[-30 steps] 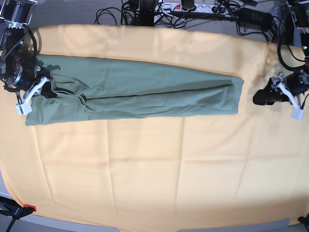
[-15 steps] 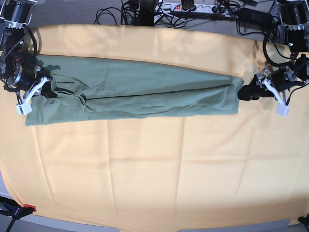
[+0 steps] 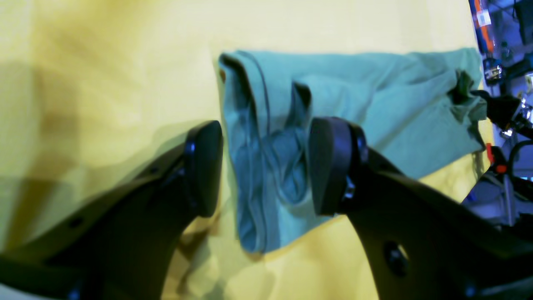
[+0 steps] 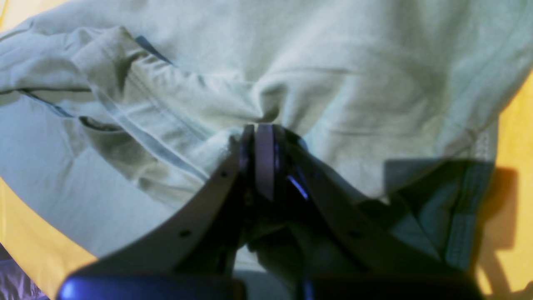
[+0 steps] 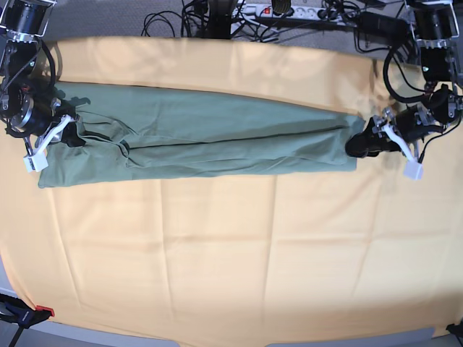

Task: Fold the T-shirt properly
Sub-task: 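Grasp the folded strip's ends with both grippers, then fold the strip end with the left gripper toward the right gripper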

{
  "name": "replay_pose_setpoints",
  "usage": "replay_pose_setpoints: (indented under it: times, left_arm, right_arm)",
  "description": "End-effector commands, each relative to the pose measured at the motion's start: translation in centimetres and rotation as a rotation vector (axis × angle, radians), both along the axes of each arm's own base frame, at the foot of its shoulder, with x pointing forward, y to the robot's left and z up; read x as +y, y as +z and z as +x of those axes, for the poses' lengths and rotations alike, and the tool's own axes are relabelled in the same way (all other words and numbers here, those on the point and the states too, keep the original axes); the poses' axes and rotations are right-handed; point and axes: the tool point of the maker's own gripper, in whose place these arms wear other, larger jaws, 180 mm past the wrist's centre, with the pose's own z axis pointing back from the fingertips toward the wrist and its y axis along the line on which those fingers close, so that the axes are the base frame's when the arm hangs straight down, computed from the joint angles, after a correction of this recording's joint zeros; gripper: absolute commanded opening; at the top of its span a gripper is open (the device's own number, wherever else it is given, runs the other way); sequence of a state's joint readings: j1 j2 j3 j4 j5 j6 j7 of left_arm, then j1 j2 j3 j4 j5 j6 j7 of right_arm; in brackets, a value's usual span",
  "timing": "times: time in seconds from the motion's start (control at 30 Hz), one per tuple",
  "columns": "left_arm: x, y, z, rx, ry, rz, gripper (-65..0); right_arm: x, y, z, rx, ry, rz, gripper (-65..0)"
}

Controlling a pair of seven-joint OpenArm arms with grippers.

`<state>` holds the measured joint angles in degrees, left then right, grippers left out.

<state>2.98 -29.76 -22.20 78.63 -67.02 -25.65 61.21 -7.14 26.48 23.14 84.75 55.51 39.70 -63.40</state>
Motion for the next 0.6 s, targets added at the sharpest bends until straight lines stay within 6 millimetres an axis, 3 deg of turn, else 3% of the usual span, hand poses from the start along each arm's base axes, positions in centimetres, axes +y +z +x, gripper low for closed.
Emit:
replay_pose_setpoints:
  times: [0.0, 0.27, 0.57]
  left_arm:
    - [0.4, 0.6, 0.3, -0.011, 0.002, 0.013, -30.5]
    - [-2.7, 3.7, -0.7, -0.109, -0.153, -0.162, -30.5]
    - [-2.8, 4.0, -0.6, -0.128, -0.155, -0.172, -30.5]
  right_arm:
    - [-0.6, 0.7, 0.3, -0.017, 0.007, -0.022, -65.0]
    - [-0.6, 0.8, 0.4, -0.018, 0.007, -0.021, -65.0]
    - [-0.6, 0.7, 0.3, -0.017, 0.007, -0.022, -65.0]
